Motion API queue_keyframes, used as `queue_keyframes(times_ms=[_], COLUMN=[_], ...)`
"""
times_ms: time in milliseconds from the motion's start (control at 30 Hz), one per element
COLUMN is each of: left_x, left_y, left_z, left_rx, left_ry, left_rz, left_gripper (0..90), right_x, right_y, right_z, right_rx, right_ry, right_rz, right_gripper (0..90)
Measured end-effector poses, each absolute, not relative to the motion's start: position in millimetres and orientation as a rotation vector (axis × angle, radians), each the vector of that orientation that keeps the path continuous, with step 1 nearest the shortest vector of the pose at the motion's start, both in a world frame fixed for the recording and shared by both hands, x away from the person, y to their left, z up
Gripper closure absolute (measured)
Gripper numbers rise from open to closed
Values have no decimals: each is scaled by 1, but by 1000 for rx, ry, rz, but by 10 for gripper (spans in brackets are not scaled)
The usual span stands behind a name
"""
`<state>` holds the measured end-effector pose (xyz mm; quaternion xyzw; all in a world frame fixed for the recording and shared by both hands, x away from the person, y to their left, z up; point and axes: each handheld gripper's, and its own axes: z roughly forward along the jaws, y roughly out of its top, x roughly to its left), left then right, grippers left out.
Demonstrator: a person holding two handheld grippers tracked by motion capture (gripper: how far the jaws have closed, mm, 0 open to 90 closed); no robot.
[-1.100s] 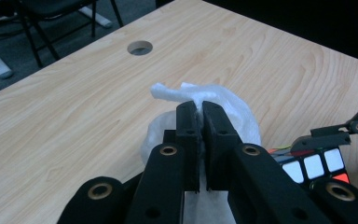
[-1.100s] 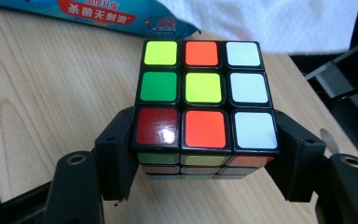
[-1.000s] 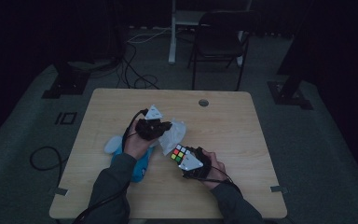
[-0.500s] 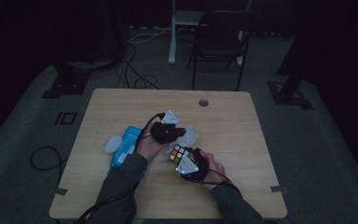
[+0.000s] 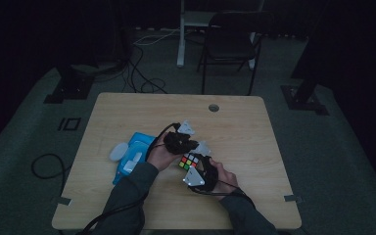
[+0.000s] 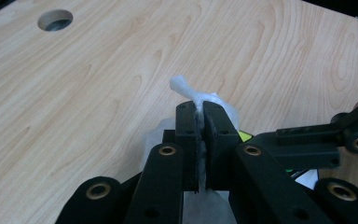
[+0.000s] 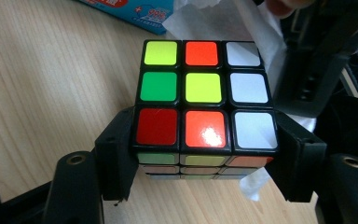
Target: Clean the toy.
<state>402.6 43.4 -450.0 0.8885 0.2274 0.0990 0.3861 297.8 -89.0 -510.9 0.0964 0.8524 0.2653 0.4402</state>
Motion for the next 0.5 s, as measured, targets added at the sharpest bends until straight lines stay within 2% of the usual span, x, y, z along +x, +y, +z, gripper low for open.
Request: queue_keyframes(times_ms=[500], left_x=[400], left_y=[42], left_z=[-452], left_rx=[2277], left_ry=[565], left_rz=[223], left_gripper=[866], right_x=[298], right_y=[-90], right_z=[-512], right_rx=[227], right_ry=[2111], right_rz=[634], right_gripper=[343])
